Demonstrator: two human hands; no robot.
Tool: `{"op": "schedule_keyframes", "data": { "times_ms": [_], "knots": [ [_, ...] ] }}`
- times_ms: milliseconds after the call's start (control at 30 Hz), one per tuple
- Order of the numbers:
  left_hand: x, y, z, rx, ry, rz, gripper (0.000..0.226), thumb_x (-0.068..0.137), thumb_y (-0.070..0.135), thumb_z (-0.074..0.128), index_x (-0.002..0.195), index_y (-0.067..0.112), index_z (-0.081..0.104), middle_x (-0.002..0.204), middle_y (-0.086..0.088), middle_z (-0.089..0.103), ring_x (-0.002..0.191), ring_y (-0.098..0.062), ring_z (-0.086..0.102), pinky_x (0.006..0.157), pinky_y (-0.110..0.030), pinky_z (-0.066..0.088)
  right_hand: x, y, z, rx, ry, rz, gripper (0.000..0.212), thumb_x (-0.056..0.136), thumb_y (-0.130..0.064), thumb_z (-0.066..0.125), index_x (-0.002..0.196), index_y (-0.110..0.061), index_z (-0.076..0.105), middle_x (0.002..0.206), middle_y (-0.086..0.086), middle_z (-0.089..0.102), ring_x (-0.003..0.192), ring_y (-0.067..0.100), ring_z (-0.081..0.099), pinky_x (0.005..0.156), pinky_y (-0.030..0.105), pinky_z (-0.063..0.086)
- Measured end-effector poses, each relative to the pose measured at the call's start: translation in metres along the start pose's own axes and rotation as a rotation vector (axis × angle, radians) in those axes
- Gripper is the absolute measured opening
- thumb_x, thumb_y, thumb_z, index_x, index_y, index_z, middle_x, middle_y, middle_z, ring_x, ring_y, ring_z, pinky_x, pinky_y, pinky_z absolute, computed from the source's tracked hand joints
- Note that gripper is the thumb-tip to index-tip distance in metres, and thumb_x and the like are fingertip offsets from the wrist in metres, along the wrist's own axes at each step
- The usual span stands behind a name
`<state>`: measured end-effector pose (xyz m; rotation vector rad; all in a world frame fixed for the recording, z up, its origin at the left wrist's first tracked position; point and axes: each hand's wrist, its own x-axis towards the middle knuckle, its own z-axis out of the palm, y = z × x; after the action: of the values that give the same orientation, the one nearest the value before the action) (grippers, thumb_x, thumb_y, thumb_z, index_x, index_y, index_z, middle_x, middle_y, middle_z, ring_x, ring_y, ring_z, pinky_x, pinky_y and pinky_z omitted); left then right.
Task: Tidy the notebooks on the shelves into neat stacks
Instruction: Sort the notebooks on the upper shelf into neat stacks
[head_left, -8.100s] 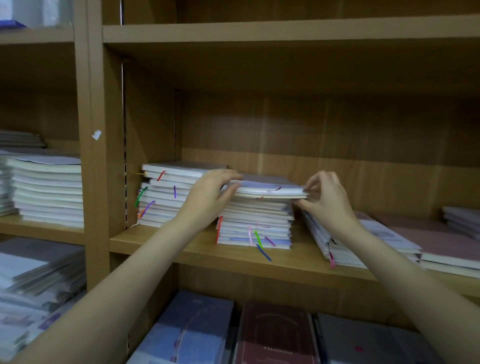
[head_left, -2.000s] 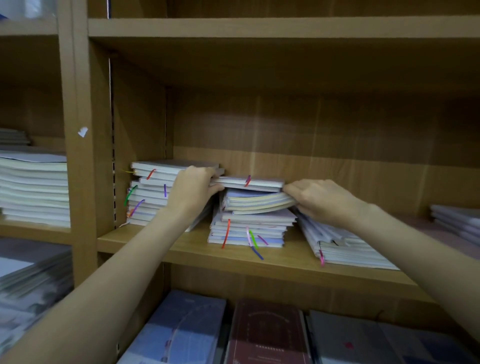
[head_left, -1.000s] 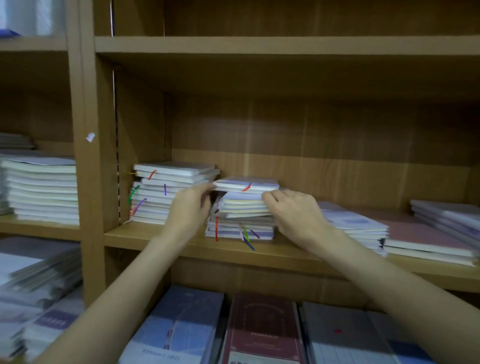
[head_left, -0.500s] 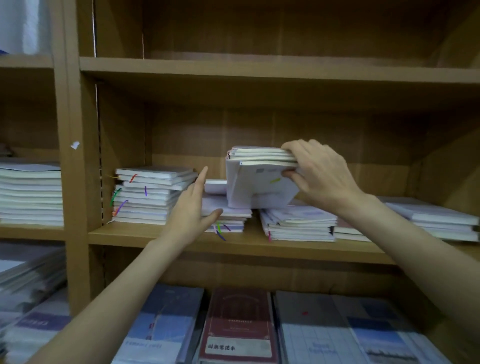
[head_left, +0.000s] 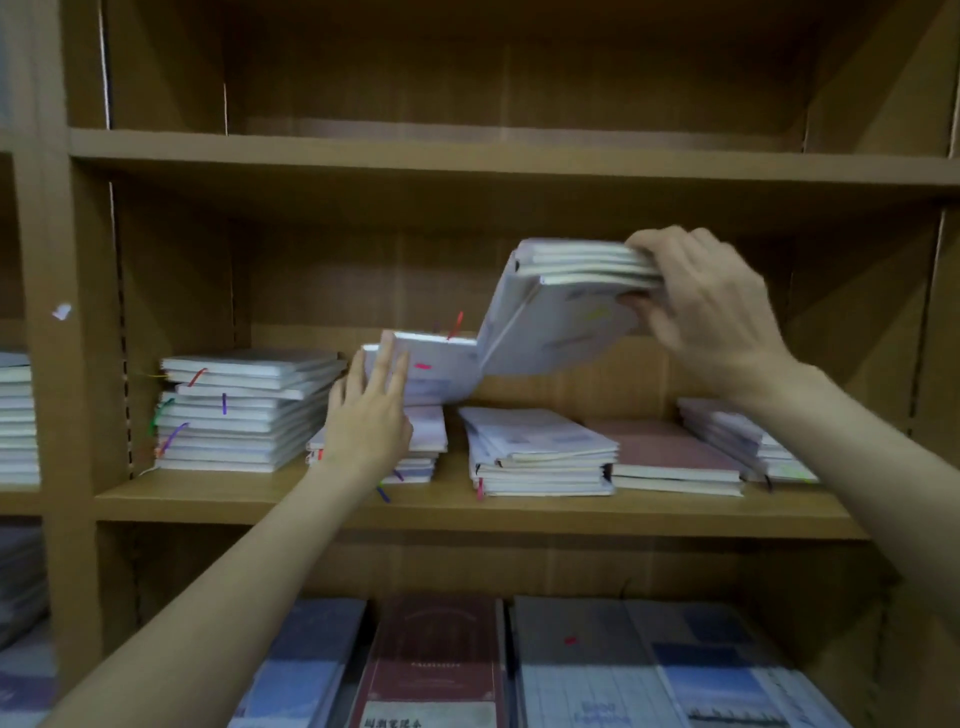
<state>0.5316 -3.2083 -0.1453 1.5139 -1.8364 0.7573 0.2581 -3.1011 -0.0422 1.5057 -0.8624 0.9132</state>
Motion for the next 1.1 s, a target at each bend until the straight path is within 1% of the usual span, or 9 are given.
{"op": "schedule_keyframes", "data": {
  "times_ms": [200,333,400,467,567,700,833,933,1100],
  "knots": [
    [-0.011,-0.015,0.021,-0.183,-0.187,-0.457,0.066,0.093,0.034,0.043,0.138,-0.012,0.028,0.151,-0.032,0.004,0.142,-0.039,0.008,0.112,-0.044,0.014,0.006,0.002,0.0,-0.004,0.095,0.078,0.033,0.081,-0.015,0.059,0.109,0.0,0.053,0.094,0.02,0.059,0.078,0.037,0.054,0.064,0.04,0.043],
    [-0.03,-0.025,0.02,-0.345,-0.142,-0.474,0.049,0.096,0.031,0.042,0.122,-0.009,0.052,0.151,-0.028,0.014,0.14,-0.037,0.015,0.112,-0.044,0.015,-0.006,-0.013,0.026,-0.018,0.025,0.157,0.029,0.072,-0.003,0.066,0.1,-0.002,0.055,0.088,0.017,0.058,0.075,0.036,0.055,0.063,0.039,0.043],
    [-0.039,-0.025,0.019,-0.368,0.021,-0.429,0.033,0.09,0.017,0.05,0.11,-0.008,0.059,0.145,-0.027,0.03,0.134,-0.039,0.027,0.108,-0.048,0.021,-0.03,-0.03,0.046,0.005,-0.131,0.165,0.038,0.061,0.006,0.068,0.094,-0.005,0.054,0.084,0.015,0.058,0.071,0.034,0.055,0.058,0.036,0.043],
    [-0.051,-0.021,0.018,-0.354,0.192,-0.333,0.027,0.081,0.004,0.058,0.106,-0.004,0.06,0.132,-0.025,0.045,0.123,-0.041,0.04,0.1,-0.052,0.031,-0.063,-0.042,0.068,0.04,-0.441,0.081,0.04,0.066,-0.002,0.072,0.099,-0.011,0.05,0.093,0.009,0.058,0.077,0.03,0.055,0.061,0.034,0.044],
    [-0.062,-0.005,0.013,-0.473,0.292,-0.072,0.03,0.077,-0.004,0.062,0.107,0.002,0.058,0.117,-0.017,0.054,0.111,-0.032,0.051,0.094,-0.029,0.037,-0.095,-0.04,0.079,0.299,-0.753,0.182,0.041,0.079,-0.029,0.072,0.111,-0.013,0.053,0.112,0.004,0.054,0.1,0.025,0.052,0.082,0.033,0.04],
    [-0.06,0.042,0.014,-0.722,-0.033,0.059,0.04,0.085,0.015,0.063,0.123,0.006,0.052,0.116,-0.006,0.059,0.111,-0.02,0.055,0.094,-0.023,0.038,-0.093,-0.028,0.081,0.47,-0.821,0.314,0.047,0.077,-0.037,0.073,0.116,-0.02,0.052,0.121,0.001,0.046,0.112,0.024,0.044,0.093,0.029,0.034],
    [-0.045,0.072,0.022,-0.697,-0.311,-0.058,0.068,0.084,0.038,0.065,0.138,0.009,0.036,0.124,-0.005,0.057,0.114,-0.019,0.052,0.08,-0.018,0.035,-0.102,-0.017,0.092,0.64,-0.936,0.576,0.058,0.075,-0.043,0.073,0.125,-0.032,0.045,0.136,0.006,0.033,0.124,0.024,0.038,0.096,0.025,0.03],
    [-0.031,0.075,0.024,-0.854,-0.345,-0.202,0.063,0.082,0.038,0.068,0.129,0.003,0.044,0.106,-0.004,0.056,0.099,-0.017,0.051,0.079,-0.025,0.038,-0.103,-0.01,0.103,0.622,-0.951,0.627,0.067,0.073,-0.048,0.072,0.13,-0.03,0.042,0.133,0.007,0.046,0.12,0.022,0.044,0.086,0.025,0.033],
    [-0.026,0.073,0.038,-0.812,-0.36,-0.164,0.075,0.077,0.036,0.073,0.139,0.01,0.038,0.128,-0.007,0.056,0.121,-0.021,0.047,0.092,-0.027,0.039,-0.1,-0.014,0.114,0.659,-0.964,0.701,0.07,0.072,-0.05,0.073,0.13,-0.029,0.041,0.126,0.002,0.052,0.105,0.015,0.047,0.081,0.025,0.035]
  ]
}}
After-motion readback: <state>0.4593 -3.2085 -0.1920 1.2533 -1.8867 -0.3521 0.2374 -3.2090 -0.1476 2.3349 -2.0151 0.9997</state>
